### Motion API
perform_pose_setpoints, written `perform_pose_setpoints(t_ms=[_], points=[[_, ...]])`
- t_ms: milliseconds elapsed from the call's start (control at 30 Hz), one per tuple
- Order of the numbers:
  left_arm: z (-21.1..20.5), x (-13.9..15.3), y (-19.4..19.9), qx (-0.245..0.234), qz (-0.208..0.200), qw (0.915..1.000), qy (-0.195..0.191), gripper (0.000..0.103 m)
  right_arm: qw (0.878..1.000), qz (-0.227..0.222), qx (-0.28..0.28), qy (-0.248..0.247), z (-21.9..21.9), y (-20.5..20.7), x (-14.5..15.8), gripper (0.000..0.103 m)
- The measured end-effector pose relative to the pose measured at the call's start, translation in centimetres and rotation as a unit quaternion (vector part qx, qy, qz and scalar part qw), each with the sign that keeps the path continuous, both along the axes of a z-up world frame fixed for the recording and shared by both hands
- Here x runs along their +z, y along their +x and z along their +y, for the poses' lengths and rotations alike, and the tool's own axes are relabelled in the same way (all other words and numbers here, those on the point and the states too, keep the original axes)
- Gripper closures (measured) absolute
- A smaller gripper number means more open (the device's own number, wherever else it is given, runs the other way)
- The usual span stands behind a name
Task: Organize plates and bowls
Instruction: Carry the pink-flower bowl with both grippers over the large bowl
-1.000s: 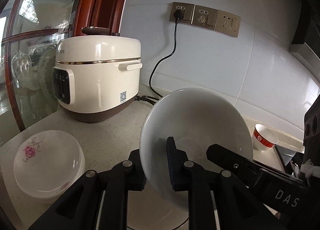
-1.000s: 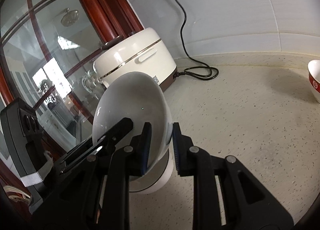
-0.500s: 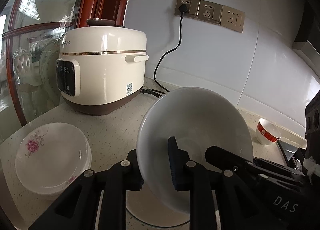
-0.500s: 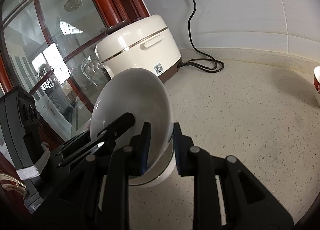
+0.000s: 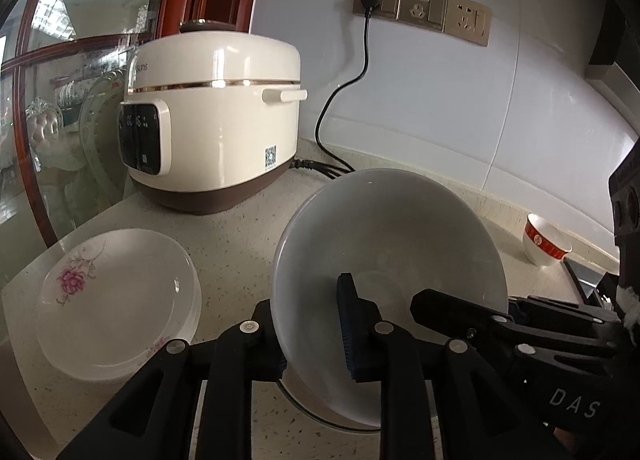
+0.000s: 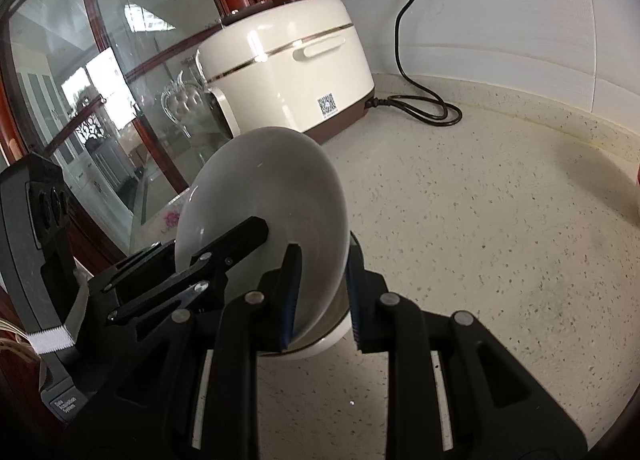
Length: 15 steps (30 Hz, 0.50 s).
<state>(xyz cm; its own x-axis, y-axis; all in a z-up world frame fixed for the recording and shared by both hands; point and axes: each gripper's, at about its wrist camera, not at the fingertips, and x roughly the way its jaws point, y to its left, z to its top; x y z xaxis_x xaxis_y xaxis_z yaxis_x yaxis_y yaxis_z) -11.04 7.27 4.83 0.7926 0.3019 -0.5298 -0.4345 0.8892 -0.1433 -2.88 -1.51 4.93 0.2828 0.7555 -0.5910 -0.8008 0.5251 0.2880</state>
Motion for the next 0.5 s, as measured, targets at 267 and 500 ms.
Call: perform_pose_setpoints(t_ms=[267,500], points=[[0.5,-0.5,-0.1,-0.012,0.024,0.9996,-0.007,0.080,0.999,-0.009,0.014,-0.028,0.8,-0.6,-0.6,0.077],[0.3,-0.6,-0.1,-0.017,0.035,0.9992,-0.003,0.079,0.999,-0.025,0.015,-0.038,1.0,-1.2,-0.4,0.074]])
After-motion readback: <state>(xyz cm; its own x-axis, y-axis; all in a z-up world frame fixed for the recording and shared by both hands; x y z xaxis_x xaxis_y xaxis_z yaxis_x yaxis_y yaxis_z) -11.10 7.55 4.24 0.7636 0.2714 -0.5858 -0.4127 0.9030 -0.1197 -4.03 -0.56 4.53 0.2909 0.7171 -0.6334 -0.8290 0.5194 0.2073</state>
